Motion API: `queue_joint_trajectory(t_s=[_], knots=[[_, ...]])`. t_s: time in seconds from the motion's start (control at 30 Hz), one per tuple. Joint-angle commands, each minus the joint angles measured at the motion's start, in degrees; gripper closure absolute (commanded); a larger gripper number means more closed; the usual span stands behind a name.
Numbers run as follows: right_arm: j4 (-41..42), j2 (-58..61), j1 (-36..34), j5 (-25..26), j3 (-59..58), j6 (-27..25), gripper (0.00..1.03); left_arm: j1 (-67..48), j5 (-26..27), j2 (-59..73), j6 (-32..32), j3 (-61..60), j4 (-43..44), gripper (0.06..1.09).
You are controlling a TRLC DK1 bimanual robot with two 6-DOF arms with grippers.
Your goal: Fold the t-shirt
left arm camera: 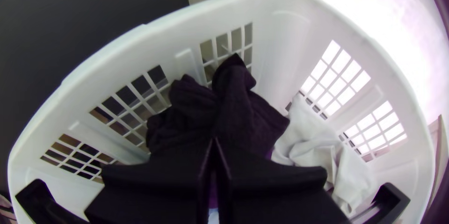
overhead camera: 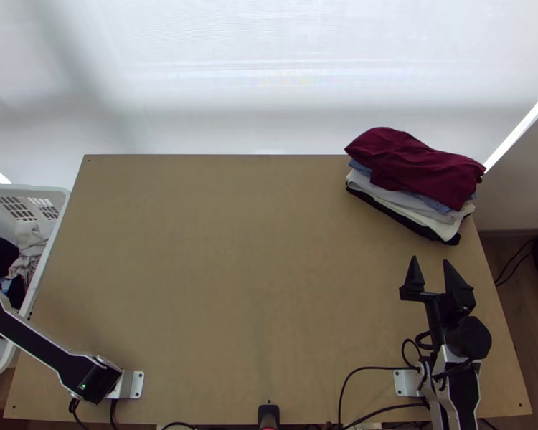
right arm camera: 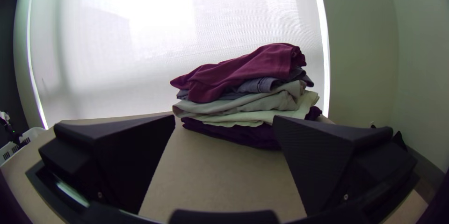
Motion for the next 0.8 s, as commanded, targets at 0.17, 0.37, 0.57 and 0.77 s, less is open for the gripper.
queue_joint_trajectory(t_s=[0.17,0.37,0.57,0.77], knots=[[-0.9,-0.2,-0.2,0.5,-0.3,-0.4,0.05,-0.5,1.0,-19.4,-9.4,1.0,-1.8,1.05],[-1.0,-0.2,-0.2,0.5,-0.3,-0.4,0.05,-0.5,2.9,-30.9,-13.4,1.0,-1.2,1.05],[-0.9,-0.2,-0.2,0.5,-0.3,-0.4,0.05,0.5,3.3,-39.3,-16.9,1.0,3.7,1.05],[-0.9,-0.2,-0.2,0.5,-0.3,-0.4,0.05,2.5,3.3,-45.3,-21.1,0.9,7.2,1.05]])
